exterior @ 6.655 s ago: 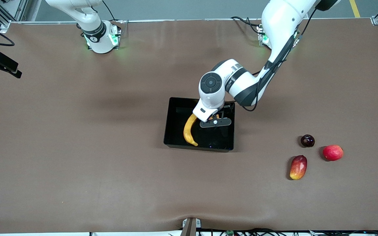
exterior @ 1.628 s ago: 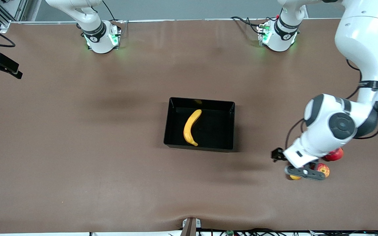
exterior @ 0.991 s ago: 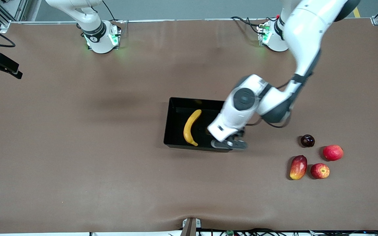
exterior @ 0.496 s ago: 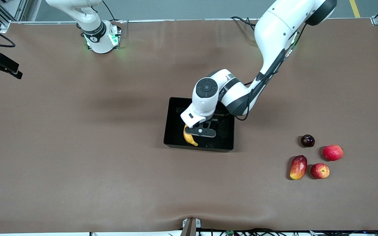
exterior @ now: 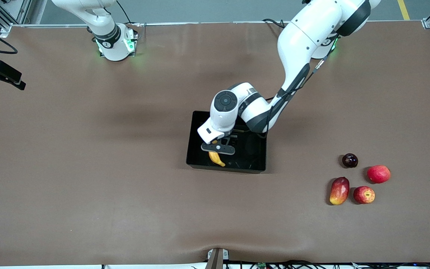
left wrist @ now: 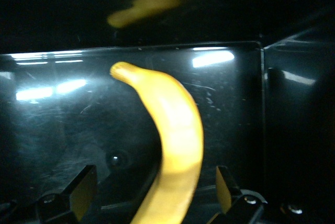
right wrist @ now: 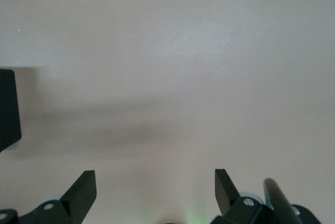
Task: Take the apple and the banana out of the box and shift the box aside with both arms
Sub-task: 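Move the left gripper back into the tray over the banana, then close the left gripper on the yellow banana and lift it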
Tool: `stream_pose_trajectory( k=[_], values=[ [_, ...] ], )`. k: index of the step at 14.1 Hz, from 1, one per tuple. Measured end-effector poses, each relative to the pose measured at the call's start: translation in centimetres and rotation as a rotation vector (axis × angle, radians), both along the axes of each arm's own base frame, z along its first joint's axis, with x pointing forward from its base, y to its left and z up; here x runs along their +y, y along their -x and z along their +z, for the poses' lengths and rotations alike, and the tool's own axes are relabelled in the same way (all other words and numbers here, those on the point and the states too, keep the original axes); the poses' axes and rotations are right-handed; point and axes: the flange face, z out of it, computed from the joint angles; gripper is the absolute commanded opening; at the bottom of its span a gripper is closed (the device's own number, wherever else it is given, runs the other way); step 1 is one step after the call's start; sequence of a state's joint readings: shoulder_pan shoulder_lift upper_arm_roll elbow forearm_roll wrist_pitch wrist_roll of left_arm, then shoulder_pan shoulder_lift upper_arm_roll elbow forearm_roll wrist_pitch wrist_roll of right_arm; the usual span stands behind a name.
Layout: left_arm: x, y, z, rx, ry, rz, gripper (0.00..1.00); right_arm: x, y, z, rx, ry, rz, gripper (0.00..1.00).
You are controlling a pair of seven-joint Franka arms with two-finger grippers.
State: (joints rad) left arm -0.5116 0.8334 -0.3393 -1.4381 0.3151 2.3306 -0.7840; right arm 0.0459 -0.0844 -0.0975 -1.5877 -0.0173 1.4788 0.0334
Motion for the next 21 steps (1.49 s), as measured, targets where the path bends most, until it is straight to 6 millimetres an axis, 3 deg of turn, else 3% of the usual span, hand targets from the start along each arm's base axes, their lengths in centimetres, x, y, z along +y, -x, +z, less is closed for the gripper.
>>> stream_pose_trajectory(
  k=[4,8,11,12,17,21],
  values=[
    [-0.9,0.9,-0.9,0.005,0.000,-0.013,1.00,0.5,-0.5,-0.7,0.014,0.001,0.008,1.00],
    [-0.9,1.3,-2.6,0.016,-0.012,-0.017,0.57,0.5,-0.7,-1.1,0.019,0.002,0.009,1.00],
    [-1.3,1.9,-3.7,0.022,-0.020,-0.023,0.07,0.5,-0.7,-1.1,0.018,0.002,0.009,1.00],
    [-1.3,2.0,-3.7,0.022,-0.020,-0.023,0.00,0.5,-0.7,-1.1,0.018,0.002,0.009,1.00],
    [-1.7,1.2,-2.3,0.000,-0.002,-0.017,0.00,0.6,-0.8,-1.2,0.022,0.002,0.011,1.00],
    [-1.8,0.1,2.0,-0.050,0.026,-0.009,0.00,0.7,-1.5,-2.4,0.044,0.003,0.012,1.00]
  ],
)
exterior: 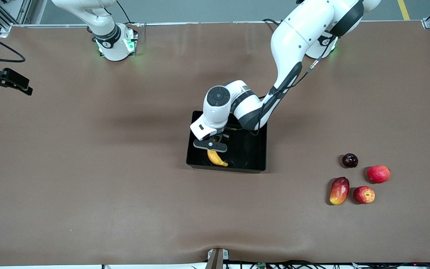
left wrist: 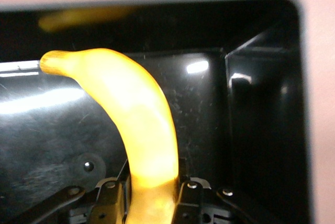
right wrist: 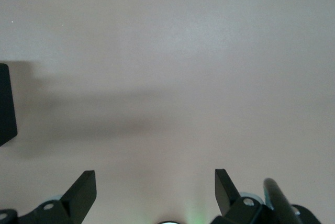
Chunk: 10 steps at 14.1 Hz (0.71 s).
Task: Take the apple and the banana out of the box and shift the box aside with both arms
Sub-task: 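Close the left gripper on the yellow banana and lift it, then carry the banana out with the left gripper while the right gripper reaches the tray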
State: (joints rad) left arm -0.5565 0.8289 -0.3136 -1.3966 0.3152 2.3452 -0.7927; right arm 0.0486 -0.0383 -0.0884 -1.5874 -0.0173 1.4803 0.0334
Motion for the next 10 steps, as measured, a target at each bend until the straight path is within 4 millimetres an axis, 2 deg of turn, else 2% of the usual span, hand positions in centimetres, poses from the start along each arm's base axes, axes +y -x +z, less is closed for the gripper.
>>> stream_pose_trajectory(
  k=[4,6,8,10],
  values=[
    [0.9,-0.5,4.8,-0.018,-0.034,0.008,0.00,0.0,-0.6,-1.2,0.022,0.001,-0.001,1.00],
    [2.2,-1.5,7.5,-0.036,-0.049,0.001,0.00,0.1,-0.9,-1.7,0.032,0.001,0.002,1.00],
    [5.4,-3.5,10.1,-0.039,-0.093,-0.035,0.00,0.8,-1.3,-2.7,0.055,0.001,0.013,1.00],
    [9.4,-5.9,12.4,-0.033,-0.132,-0.074,0.00,3.2,-2.3,-4.8,0.090,0.001,0.054,1.00]
  ],
)
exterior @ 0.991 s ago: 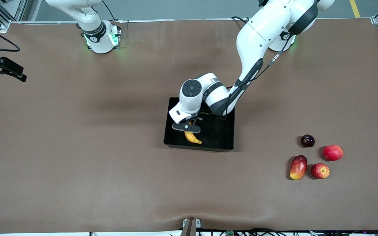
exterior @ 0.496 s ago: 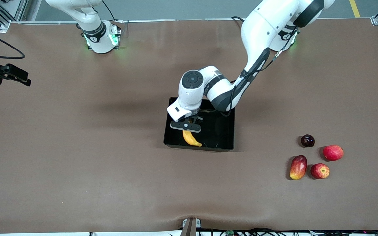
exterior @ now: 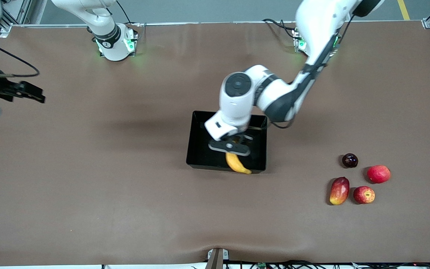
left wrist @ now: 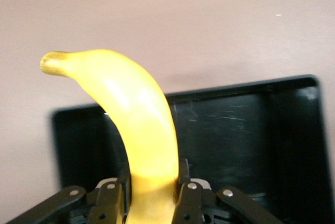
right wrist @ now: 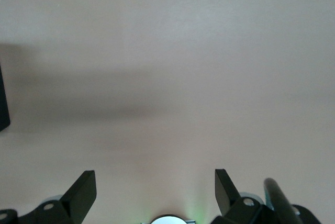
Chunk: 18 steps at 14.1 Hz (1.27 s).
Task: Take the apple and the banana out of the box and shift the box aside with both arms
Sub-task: 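Carry the banana out with the left gripper while the right gripper reaches the tray, then set the banana by the fruits while the right gripper grips the tray rim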
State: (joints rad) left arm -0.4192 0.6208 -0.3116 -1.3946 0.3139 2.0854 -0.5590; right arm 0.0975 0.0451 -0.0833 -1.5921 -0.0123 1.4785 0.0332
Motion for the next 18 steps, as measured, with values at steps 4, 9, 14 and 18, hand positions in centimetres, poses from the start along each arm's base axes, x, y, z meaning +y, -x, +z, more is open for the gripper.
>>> stream_pose_trajectory(
  k=[4,9,14,18],
  values=[
    [8.1,-3.0,1.1,0.054,-0.090,-0.139,0.00,7.5,-1.8,-4.4,0.047,-0.065,0.033,1.00],
    [20.1,-5.8,-2.5,0.120,-0.132,-0.296,0.00,18.8,-2.4,-8.3,0.004,-0.056,-0.085,1.00],
    [28.4,-5.4,-9.3,0.127,-0.104,-0.395,0.00,29.4,-2.0,-15.0,-0.016,-0.097,-0.129,1.00],
    [30.9,-4.4,-13.2,0.116,-0.092,-0.439,0.00,32.9,-2.2,-19.9,-0.022,-0.107,-0.160,1.00]
  ],
)
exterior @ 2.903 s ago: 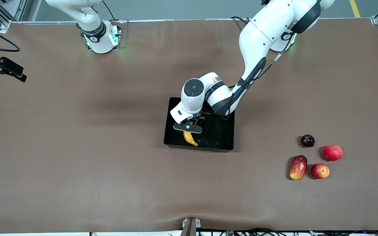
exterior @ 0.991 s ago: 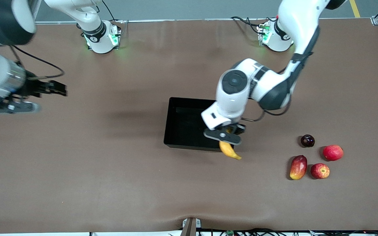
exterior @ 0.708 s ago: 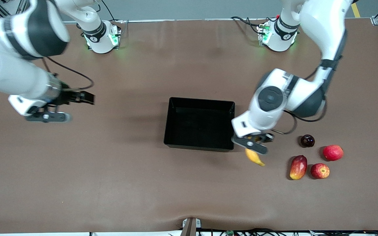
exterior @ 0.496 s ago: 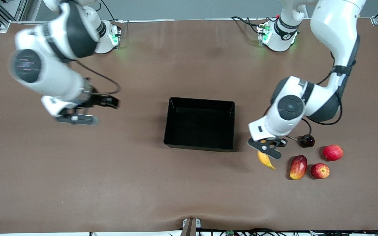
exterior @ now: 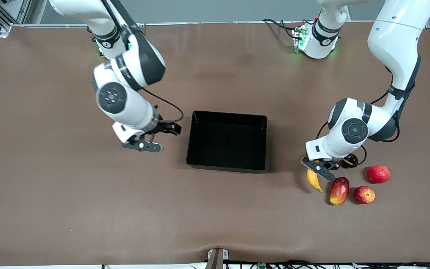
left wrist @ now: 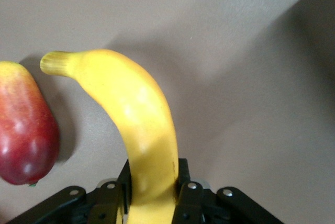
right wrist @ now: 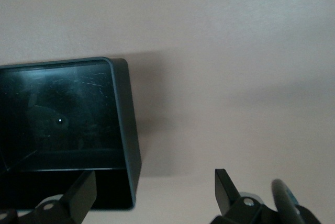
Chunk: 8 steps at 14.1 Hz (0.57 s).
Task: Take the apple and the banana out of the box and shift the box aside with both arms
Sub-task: 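Set the banana by the fruits while the right gripper grips the tray rim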
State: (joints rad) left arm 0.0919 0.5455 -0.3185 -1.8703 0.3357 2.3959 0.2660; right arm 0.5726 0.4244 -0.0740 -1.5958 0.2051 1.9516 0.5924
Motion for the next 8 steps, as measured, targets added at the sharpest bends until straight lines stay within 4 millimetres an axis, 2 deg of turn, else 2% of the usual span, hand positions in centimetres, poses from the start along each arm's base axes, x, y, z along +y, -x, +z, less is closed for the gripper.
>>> stream_pose_trajectory(
  k=[3,4,5,8],
  values=[
    [0.7,0.2,-2.5,-0.005,0.012,-0.006,0.00,3.6,0.8,-3.7,-0.017,0.005,-0.018,1.00],
    [1.1,0.2,-3.2,-0.006,0.013,-0.008,0.04,4.7,1.1,-5.1,-0.025,0.006,-0.017,1.00],
    [1.2,0.2,-3.8,-0.009,0.012,-0.015,0.16,5.5,1.4,-6.5,-0.031,0.008,-0.011,1.00],
    [1.5,0.2,-4.6,-0.010,0.009,-0.023,0.39,7.7,2.4,-10.5,-0.034,0.018,0.012,1.00]
  ],
)
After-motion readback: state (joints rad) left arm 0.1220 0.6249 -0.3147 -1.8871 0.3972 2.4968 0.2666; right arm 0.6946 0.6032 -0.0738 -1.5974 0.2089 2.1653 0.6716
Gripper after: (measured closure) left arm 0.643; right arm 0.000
